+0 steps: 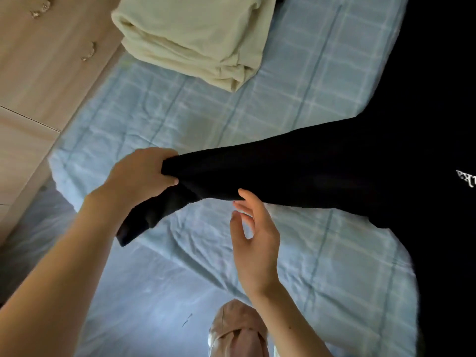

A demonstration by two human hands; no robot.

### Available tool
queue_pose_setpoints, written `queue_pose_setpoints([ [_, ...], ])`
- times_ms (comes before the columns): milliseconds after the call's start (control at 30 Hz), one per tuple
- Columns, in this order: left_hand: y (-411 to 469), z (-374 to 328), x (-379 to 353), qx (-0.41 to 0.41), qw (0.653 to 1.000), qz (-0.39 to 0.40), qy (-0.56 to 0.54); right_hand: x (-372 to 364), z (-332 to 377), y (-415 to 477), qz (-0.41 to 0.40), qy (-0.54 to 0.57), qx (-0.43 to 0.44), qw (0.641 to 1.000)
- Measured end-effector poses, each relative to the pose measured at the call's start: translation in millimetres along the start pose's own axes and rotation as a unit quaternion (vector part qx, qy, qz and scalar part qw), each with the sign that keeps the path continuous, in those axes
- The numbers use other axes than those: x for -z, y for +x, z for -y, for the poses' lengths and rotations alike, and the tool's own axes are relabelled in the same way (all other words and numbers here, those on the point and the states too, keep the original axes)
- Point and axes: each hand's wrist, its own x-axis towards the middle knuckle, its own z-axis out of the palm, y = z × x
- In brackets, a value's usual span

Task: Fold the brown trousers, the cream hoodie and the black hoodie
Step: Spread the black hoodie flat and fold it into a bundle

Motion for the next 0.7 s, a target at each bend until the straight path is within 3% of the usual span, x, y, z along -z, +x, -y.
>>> queue_pose_setpoints([
  [167,26.4,3.5,11.7,0.048,0.991,-0.007,0.124,-2.8,-5.0,10.5,0.13,-0.108,-0.021,0.985],
  [233,19.0,15.5,1.9,0.034,0.984,-0.107,0.14,1.7,1.6,13.7,0.108,-0.152,0.025,0.982],
  [300,1.2,36.7,-9.7,0.023,0.962,-0.259,0.08,6.2,7.4,25.1,0.065,-0.206,0.144,0.966],
  [367,-17.8,57.4,-23.3,0.09,0.934,-0.343,-0.046,6.3,5.2,47.0,0.052,-0.287,0.234,0.928],
  [467,-26.1,72.1,-42.4,0.266,0.872,-0.261,-0.317,2.6,-2.8,84.0,0.131,-0.449,0.194,0.862],
  [500,-25.1,74.2,-47.2,0.276,0.87,-0.227,-0.339,0.2,-7.9,90.4,0.167,-0.492,0.171,0.837],
  [600,-26.1,86.2,-44.9,0.217,0.887,-0.261,-0.313,-3.0,-17.9,92.8,0.183,-0.519,0.159,0.82],
  [700,-27.0,110.0,-24.9,0.183,0.848,-0.318,-0.382,-11.2,-9.4,88.5,0.12,-0.477,0.222,0.842],
])
